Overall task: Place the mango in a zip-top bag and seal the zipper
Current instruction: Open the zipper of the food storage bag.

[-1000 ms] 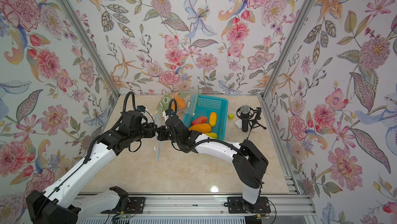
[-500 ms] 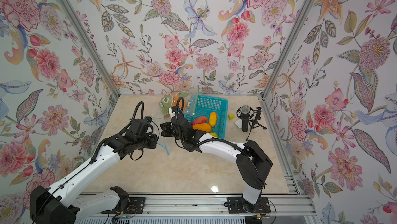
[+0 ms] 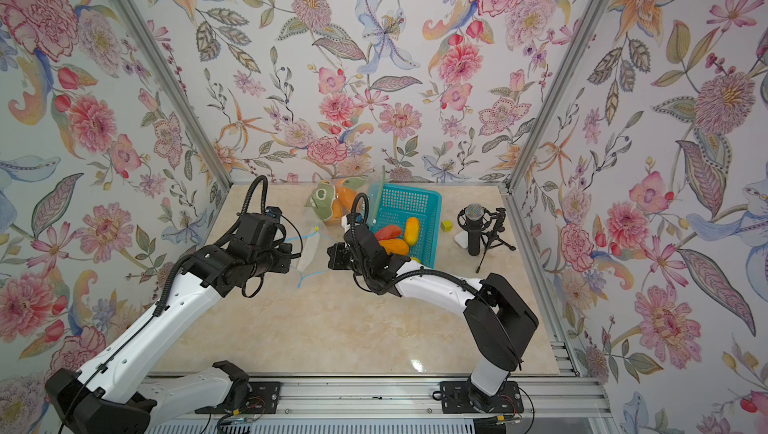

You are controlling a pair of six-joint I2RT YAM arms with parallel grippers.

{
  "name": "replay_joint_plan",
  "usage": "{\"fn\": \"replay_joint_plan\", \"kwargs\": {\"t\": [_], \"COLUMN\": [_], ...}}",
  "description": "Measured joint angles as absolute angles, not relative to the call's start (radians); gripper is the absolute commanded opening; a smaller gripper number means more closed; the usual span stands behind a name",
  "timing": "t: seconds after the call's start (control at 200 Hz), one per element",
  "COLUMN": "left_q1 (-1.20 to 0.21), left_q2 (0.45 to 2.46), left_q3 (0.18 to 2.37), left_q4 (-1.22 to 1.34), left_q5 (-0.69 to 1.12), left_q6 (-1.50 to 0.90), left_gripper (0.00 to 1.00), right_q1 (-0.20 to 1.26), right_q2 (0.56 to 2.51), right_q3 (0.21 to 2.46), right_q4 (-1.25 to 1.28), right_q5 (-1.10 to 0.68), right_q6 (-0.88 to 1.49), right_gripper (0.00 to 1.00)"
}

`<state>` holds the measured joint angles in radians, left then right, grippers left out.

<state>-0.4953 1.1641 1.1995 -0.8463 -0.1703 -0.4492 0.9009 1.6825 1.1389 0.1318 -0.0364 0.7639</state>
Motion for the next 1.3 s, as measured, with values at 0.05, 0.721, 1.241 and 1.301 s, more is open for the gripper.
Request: {"fn": "replay_joint_plan", "kwargs": {"t": [0.05, 0.721, 1.241, 1.301], "left_q1": [-0.495, -0.511, -0.511, -0.511], "left_q2": [1.172, 1.332, 1.367, 1.367], "left_q3": [1.232, 1.198, 1.198, 1.198], "left_q4": [-0.865, -0.931, -0.930, -0.931], "left_q5": [-0.173, -0.114, -0.108, -0.105], "left_q6": [-0.431, -0.391, -0.380, -0.381], "left_gripper": [0.00, 0.00, 0.00, 0.00], "right_q1": [0.896, 0.886, 0.854, 0.878], "right_q2": [1.681, 1.794, 1.555, 1.579], "right_q3": [1.128, 1.194, 0.994, 1.011], "right_q4": [0.117, 0.064, 0.224, 0.270], "right_q5": [-0.041, -0.245, -0.348, -0.364], "right_q6": [0.764, 0.740, 0.679, 0.686], "right_gripper": [0.01, 0.47, 0.03, 0.03]}}
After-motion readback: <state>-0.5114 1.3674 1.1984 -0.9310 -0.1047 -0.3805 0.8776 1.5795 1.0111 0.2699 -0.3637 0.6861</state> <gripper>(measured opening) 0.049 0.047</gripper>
